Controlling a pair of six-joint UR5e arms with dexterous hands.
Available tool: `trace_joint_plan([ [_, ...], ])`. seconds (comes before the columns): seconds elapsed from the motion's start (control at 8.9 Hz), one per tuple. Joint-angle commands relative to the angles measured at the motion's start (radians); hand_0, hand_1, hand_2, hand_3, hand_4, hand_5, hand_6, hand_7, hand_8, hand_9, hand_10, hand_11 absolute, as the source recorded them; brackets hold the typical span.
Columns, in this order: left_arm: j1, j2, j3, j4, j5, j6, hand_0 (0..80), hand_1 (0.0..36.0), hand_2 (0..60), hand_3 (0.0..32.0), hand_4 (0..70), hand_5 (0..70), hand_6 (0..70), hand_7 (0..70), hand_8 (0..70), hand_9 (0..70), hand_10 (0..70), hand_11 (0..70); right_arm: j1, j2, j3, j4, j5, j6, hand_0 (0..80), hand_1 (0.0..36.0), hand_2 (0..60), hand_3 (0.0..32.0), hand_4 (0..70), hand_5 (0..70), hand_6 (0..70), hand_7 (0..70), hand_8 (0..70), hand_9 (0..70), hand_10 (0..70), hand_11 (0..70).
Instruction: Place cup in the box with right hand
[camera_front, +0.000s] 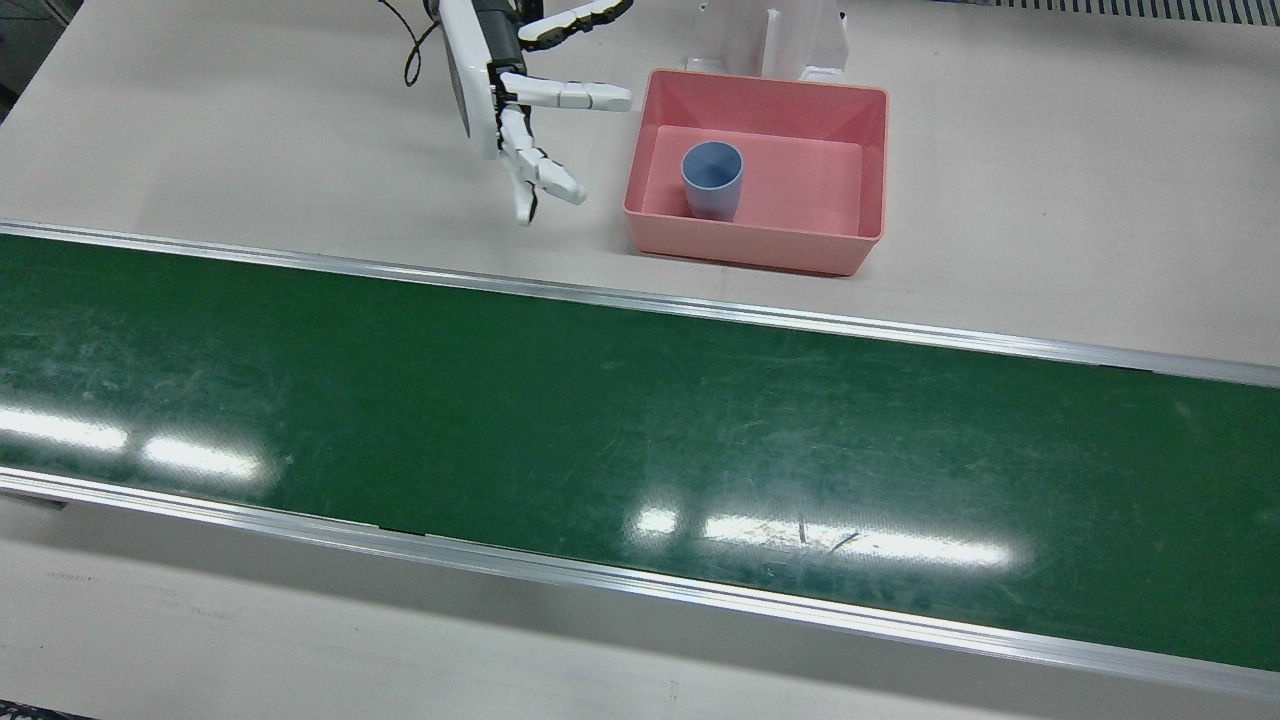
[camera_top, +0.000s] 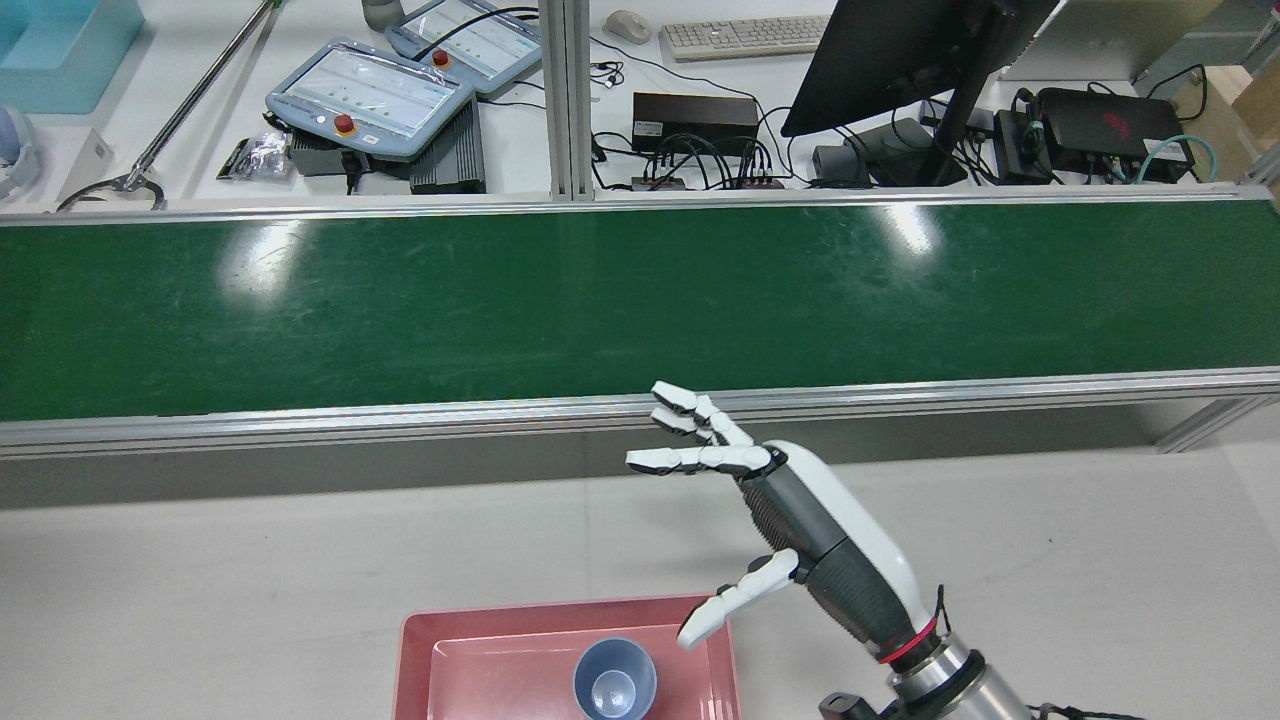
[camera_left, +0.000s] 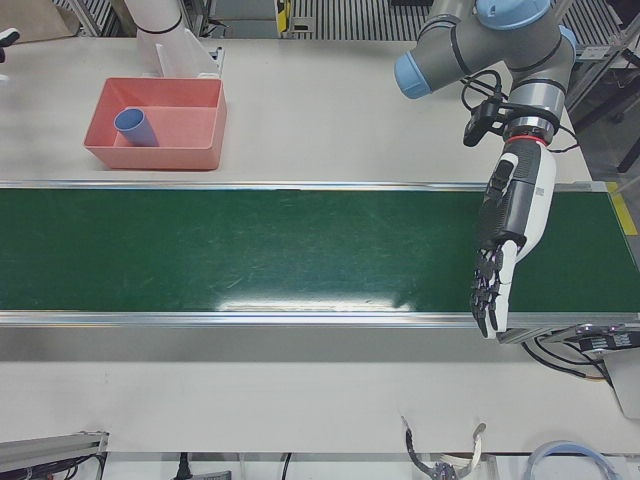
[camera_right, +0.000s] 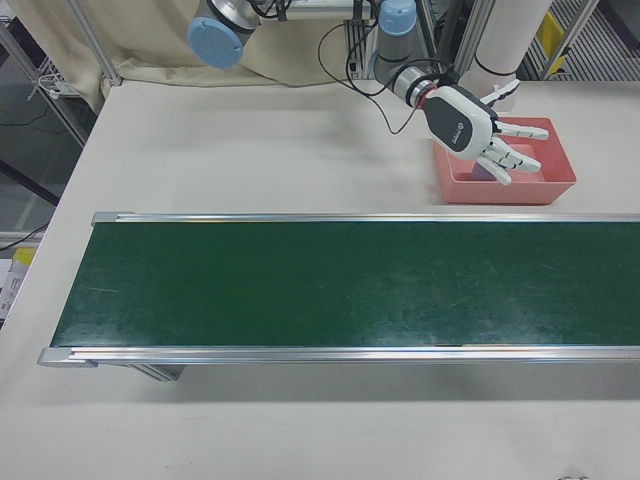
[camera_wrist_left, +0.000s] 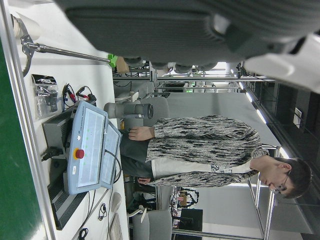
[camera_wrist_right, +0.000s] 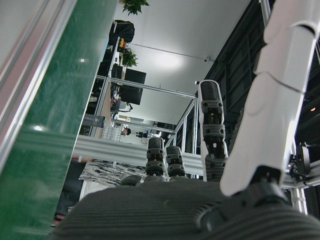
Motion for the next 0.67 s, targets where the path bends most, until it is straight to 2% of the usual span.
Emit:
trace_joint_plan([
  [0.0, 0.0, 0.0, 0.0, 0.0, 0.0, 0.0, 0.0, 0.0, 0.0, 0.0, 0.0, 0.0, 0.0, 0.0, 0.0, 0.0, 0.0, 0.0, 0.309, -0.142, 0.003, -0.282, -0.099, 0.438, 55.7, 15.3, 3.0, 0.0, 31.5, 5.9, 5.7, 18.7, 11.0, 19.5, 1.4, 3.7],
  [0.11, 0.0, 0.0, 0.0, 0.0, 0.0, 0.0, 0.0, 0.0, 0.0, 0.0, 0.0, 0.0, 0.0, 0.0, 0.0, 0.0, 0.0, 0.0, 0.483, -0.157, -0.067, -0.283, -0.277, 0.505, 56.7, 16.6, 3.1, 0.0, 31.0, 6.3, 5.9, 19.2, 11.2, 19.8, 1.7, 4.2],
  [0.22, 0.0, 0.0, -0.002, 0.0, 0.0, 0.0, 0.0, 0.0, 0.0, 0.0, 0.0, 0.0, 0.0, 0.0, 0.0, 0.0, 0.0, 0.0, 0.649, -0.156, -0.148, -0.274, -0.455, 0.539, 58.7, 16.5, 0.0, 0.0, 28.7, 6.9, 5.9, 17.9, 11.3, 19.7, 3.2, 6.6],
  [0.34, 0.0, 0.0, -0.002, -0.001, 0.0, 0.0, 0.0, 0.0, 0.0, 0.0, 0.0, 0.0, 0.0, 0.0, 0.0, 0.0, 0.0, 0.0, 0.783, -0.164, -0.232, -0.243, -0.561, 0.584, 56.6, 16.0, 2.6, 0.0, 21.5, 6.9, 5.5, 15.9, 11.2, 19.2, 4.1, 7.9],
  [0.45, 0.0, 0.002, 0.0, 0.0, 0.0, 0.0, 0.0, 0.0, 0.0, 0.0, 0.0, 0.0, 0.0, 0.0, 0.0, 0.0, 0.0, 0.0, 0.89, -0.191, -0.326, -0.141, -0.629, 0.623, 55.7, 16.6, 5.3, 0.0, 20.1, 7.0, 5.6, 16.1, 11.4, 19.6, 4.5, 8.5],
  [0.56, 0.0, 0.002, -0.002, 0.0, 0.0, 0.0, 0.0, 0.0, 0.0, 0.0, 0.0, 0.0, 0.0, 0.0, 0.0, 0.0, 0.0, 0.0, 0.943, -0.211, -0.45, 0.015, -0.673, 0.692, 53.5, 18.7, 13.0, 0.0, 15.6, 6.9, 5.6, 15.9, 11.5, 19.7, 5.3, 9.6],
])
